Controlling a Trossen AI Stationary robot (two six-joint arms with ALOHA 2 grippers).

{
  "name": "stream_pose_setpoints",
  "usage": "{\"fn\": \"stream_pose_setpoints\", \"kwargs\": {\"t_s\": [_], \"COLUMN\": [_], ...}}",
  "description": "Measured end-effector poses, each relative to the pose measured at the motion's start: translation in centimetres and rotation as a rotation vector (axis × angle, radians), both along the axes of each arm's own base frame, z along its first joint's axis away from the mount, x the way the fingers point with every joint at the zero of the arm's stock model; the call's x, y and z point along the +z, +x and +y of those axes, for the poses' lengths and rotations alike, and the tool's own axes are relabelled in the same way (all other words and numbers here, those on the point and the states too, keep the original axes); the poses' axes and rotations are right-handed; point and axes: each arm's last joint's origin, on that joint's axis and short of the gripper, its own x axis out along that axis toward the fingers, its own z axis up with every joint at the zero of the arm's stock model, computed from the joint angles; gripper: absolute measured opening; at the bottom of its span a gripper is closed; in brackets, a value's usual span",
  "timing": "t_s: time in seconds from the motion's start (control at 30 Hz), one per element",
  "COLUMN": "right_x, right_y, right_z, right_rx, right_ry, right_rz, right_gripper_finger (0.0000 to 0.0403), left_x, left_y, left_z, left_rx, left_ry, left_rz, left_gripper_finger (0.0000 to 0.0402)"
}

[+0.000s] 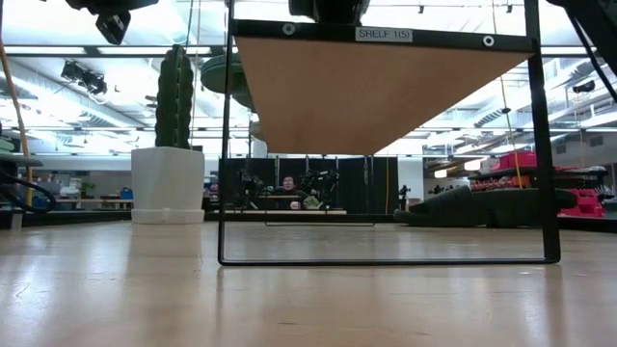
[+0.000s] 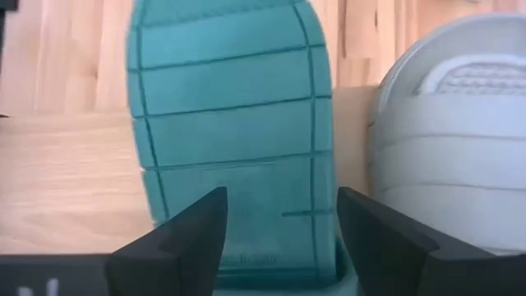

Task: Pick and place slippers onto the shelf
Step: Put the black pair of slippers on the shelf

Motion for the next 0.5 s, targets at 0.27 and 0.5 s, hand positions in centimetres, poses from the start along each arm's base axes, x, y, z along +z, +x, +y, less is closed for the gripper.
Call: {"fn": "stream_pose_setpoints", "kwargs": {"t_s": [0.27, 0.5], "right_x": [3.2, 4.1], "right_y": [-1.5, -3.4], "right_z": [0.0, 0.2], "right_rx": [-0.039, -0.044], "right_ry": [-0.049, -0.033], "right_rz": [0.004, 0.097], "right_gripper_finger": [0.0236, 0.0236], "left_x": [0.0, 0.0], "left_y": [0.0, 0.0], "left_z": [0.0, 0.0], "left_rx": [-0.001, 0.000], "left_ry": [-0.001, -0.002], "left_rz": [0.000, -0.001], "left_gripper_finger": [0.0015, 0.0006]}}
